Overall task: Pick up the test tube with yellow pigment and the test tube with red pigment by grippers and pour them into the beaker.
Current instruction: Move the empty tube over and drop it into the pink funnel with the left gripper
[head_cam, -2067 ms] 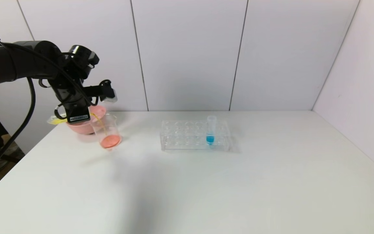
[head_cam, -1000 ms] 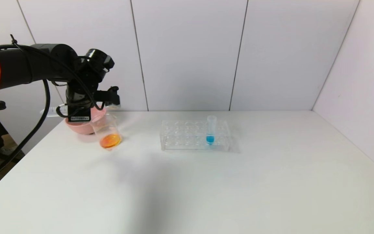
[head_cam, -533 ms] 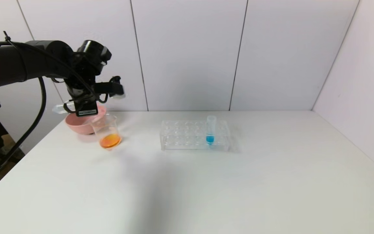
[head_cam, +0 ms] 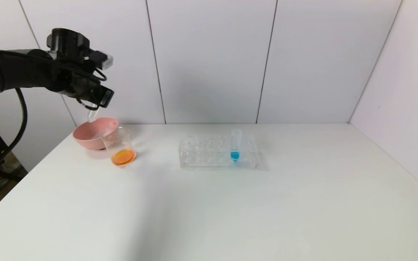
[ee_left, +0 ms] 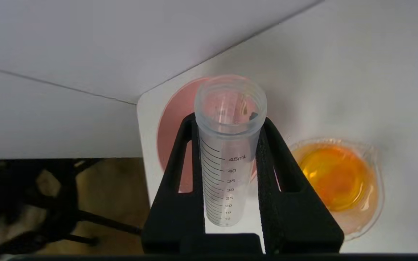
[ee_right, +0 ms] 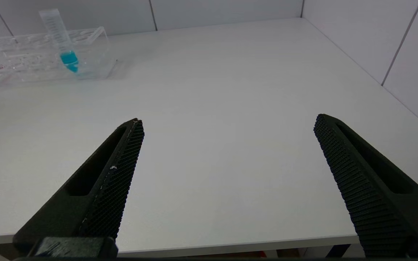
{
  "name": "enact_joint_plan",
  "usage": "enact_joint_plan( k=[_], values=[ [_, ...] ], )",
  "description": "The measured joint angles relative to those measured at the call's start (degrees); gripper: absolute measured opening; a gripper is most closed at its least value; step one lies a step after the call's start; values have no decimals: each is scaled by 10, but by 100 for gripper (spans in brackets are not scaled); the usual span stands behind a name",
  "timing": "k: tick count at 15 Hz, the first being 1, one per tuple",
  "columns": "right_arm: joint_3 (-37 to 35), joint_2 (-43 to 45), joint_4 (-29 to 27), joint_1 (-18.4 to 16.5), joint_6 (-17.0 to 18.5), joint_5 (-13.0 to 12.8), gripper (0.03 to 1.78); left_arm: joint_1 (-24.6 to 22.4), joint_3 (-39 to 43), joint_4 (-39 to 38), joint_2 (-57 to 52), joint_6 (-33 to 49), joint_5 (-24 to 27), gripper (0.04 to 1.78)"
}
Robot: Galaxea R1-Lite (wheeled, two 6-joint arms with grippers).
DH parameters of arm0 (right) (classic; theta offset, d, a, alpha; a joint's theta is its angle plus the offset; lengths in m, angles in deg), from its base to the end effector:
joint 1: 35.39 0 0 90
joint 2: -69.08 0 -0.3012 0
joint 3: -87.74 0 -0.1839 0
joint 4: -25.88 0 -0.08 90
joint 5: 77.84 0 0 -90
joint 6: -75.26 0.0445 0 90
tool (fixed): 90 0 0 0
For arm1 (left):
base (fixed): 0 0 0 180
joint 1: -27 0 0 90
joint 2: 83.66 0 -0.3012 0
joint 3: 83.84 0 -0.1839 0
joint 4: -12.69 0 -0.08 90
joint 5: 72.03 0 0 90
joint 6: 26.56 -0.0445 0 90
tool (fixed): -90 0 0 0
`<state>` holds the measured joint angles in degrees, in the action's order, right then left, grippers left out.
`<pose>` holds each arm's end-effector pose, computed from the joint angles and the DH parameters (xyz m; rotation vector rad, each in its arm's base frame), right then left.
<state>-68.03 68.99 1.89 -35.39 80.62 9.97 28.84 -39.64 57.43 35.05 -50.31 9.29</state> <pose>-0.0089 -0.0017 0.0760 0.0936 -0.0044 -0.0381 0.4303 -0.0071 0.2607 0.4502 0.4989 0.0157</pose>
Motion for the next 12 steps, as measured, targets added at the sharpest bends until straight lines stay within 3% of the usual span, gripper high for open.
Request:
enact_joint_plan(
  k=[2,4,9,12],
  values=[
    [0,0,0,0,0,0,171,-4,80,-74,-30,113,0,43],
    [0,0,0,0,0,0,171,-11,204,-168,-70,171,-3,43],
    [0,0,0,0,0,0,171,-35,559,-523,-172,207,-32,43],
    [0,0,0,0,0,0,171,-54,659,-757,-177,222,-46,43]
  ],
)
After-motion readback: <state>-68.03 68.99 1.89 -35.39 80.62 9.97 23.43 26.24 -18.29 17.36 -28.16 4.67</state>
